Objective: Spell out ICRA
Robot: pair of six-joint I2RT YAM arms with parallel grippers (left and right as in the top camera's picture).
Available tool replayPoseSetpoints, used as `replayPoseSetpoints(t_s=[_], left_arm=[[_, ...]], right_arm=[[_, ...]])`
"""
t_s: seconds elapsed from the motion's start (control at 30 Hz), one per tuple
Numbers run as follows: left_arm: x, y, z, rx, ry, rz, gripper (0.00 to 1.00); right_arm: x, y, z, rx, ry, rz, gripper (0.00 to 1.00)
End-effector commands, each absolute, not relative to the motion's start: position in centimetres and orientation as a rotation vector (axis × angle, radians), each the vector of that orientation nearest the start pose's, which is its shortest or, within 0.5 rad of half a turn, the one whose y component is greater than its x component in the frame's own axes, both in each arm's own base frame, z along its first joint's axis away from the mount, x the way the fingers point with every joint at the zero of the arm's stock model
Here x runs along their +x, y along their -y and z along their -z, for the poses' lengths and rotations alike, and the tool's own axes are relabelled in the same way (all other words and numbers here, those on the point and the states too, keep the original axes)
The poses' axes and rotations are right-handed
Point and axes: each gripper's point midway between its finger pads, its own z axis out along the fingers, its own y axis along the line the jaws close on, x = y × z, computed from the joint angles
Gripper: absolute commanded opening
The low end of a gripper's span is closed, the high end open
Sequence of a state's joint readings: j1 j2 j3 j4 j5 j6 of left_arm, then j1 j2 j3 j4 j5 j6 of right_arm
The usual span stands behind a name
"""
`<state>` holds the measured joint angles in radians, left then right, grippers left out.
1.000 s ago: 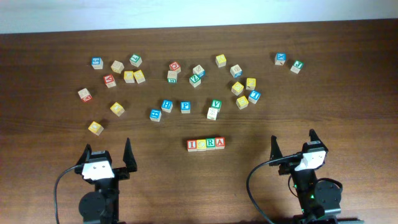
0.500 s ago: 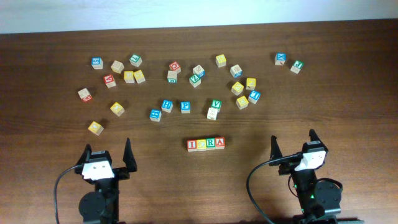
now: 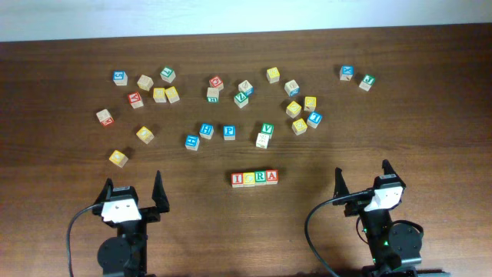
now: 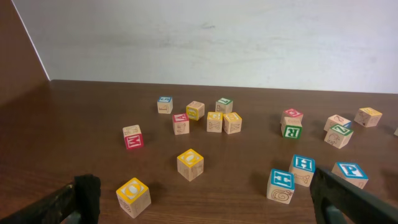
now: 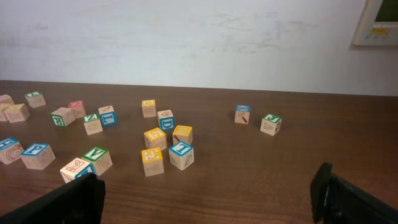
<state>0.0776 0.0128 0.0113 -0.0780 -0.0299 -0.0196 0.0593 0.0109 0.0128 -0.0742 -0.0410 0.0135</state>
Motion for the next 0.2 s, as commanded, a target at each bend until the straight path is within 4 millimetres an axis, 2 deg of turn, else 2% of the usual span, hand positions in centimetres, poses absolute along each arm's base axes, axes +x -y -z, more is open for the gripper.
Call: replayPoseSetpoints(t_s=[0.0,0.17], left_arm=[[24.49,-2.16,-15.62,-0.083,-1.649,-0.068,0.99],[24.49,-2.15,-15.62,-0.082,-1.649,-0.068,0.99]], right_arm=[[24.54,-1.83,-15.62,-0.062,-1.646,-0.072,0.98],[24.53,-1.84,-15.62,-0.062,-1.646,-0.072,0.98]])
